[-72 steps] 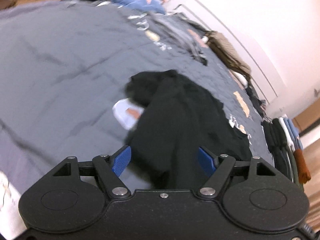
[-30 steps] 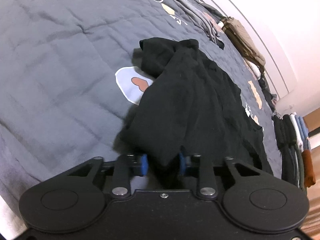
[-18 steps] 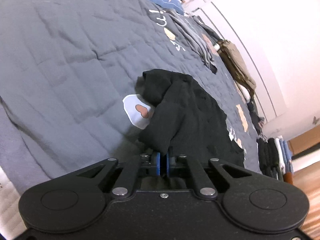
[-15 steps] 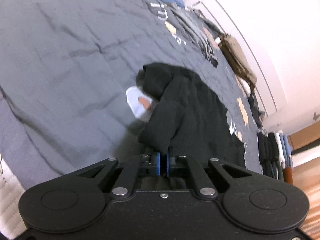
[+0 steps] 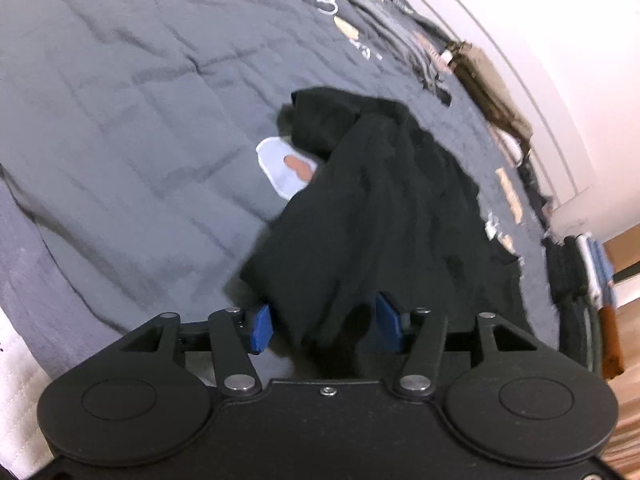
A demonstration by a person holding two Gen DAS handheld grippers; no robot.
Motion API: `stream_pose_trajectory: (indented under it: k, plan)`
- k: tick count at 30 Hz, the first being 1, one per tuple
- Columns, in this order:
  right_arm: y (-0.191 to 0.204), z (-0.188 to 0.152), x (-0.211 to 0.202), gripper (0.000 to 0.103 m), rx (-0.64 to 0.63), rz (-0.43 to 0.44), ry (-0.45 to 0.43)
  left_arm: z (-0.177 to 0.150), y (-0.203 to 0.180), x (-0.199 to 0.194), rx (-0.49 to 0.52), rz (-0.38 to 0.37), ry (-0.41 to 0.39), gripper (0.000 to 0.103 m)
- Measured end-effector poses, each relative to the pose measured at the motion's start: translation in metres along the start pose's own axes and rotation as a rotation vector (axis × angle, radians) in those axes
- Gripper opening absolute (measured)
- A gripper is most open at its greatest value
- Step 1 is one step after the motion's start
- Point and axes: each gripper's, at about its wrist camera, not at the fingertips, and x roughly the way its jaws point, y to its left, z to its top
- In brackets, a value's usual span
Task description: Fold clothes
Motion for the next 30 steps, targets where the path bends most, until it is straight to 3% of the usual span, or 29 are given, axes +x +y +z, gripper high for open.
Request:
stream_pose_trajectory:
  k: [10,14,15,17,18,22,24,25,26,29,30]
  plan:
    - [-0.004,-0.003,0.009,0.046,0.003,0.033,-0.035,-0.002,-0.008,0.009,0.043,0.003,-0.013,0.050]
    - [-0.006,-0.001,0.008,0.045,0.024,0.053,-0.043,-0.002,-0.008,0.009,0.034,-0.007,-0.008,0.024]
    - [-0.006,0.000,0.008,0.038,0.024,0.056,-0.046,-0.002,-0.007,0.009,0.031,-0.007,-0.013,0.023]
    - [-0.006,-0.001,0.006,0.024,0.019,0.056,-0.067,-0.002,-0.006,0.011,0.015,-0.007,-0.011,0.023]
    - [-0.006,-0.001,0.005,0.022,0.015,0.057,-0.074,-0.002,-0.006,0.012,0.002,-0.007,-0.009,0.024]
    - [-0.008,-0.002,0.007,0.028,0.037,0.064,-0.069,-0.001,-0.006,0.017,-0.008,-0.020,0.003,0.042]
    - [-0.008,-0.002,0.009,0.029,0.037,0.071,-0.062,-0.002,-0.009,0.018,0.007,-0.022,0.000,0.044]
    - [-0.006,-0.003,0.010,0.029,0.022,0.070,-0.064,-0.003,-0.011,0.019,0.019,-0.019,-0.006,0.042]
    - [-0.004,-0.004,0.008,0.028,0.001,0.070,-0.071,-0.003,-0.012,0.018,0.032,-0.009,-0.012,0.030]
    - [0.001,-0.005,0.001,0.007,-0.029,0.087,-0.092,-0.004,-0.010,0.015,0.026,-0.005,-0.020,0.012]
    - [0.001,-0.005,-0.002,0.007,-0.023,0.102,-0.095,-0.004,-0.009,0.011,0.019,-0.016,-0.025,0.012]
